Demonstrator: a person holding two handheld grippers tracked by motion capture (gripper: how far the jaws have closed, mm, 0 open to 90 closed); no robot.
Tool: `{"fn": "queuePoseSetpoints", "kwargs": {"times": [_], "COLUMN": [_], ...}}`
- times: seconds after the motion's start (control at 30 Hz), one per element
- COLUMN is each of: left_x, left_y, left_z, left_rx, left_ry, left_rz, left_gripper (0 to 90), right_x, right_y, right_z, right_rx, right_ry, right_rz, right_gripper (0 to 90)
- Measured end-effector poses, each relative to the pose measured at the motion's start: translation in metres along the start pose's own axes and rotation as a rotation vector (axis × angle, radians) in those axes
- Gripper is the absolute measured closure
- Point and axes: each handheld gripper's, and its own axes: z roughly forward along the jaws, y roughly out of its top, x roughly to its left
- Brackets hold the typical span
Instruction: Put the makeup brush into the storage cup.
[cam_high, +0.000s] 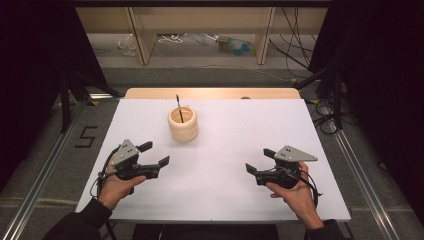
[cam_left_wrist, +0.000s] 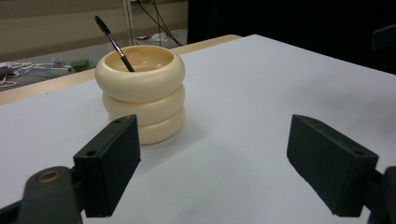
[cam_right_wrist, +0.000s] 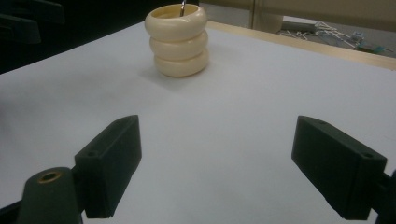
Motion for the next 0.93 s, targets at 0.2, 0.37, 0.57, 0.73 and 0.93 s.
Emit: {"fn": "queuePoseSetpoints", "kwargs": {"times": [0.2, 0.37, 0.57, 0.73, 0.93], "left_x": [0.0021, 0.0017, 0.0023, 0.0024, 0.0018], "left_y": [0.0009, 0.0009, 0.0012, 0.0012, 0.0007], "left_z": [-0.0009, -0.0006, -0.0008, -0.0007, -0.0001], "left_rx": [-0.006, -0.005, -0.008, -0.008, -0.003], "left_ry": [0.005, 0.003, 0.002, 0.001, 0.001], "left_rz": [-0.002, -0.004, -0.007, -0.01, -0.014], "left_gripper": [17.2, 17.2, 17.2, 17.3, 17.3], "right_x": [-0.0014, -0.0013, -0.0016, -0.0014, -0.0016], "right_y": [-0.0001, -0.0003, 0.0, -0.0003, -0.0001], "right_z": [0.0003, 0.0004, -0.0008, 0.0003, -0.0007], "right_rx": [-0.01, -0.008, 0.004, -0.007, 0.004], "right_ry": [-0.012, -0.012, -0.02, -0.014, -0.018], "right_rz": [-0.018, -0.018, -0.02, -0.019, -0.02], "right_gripper": [17.1, 17.1, 17.1, 17.2, 17.1]}}
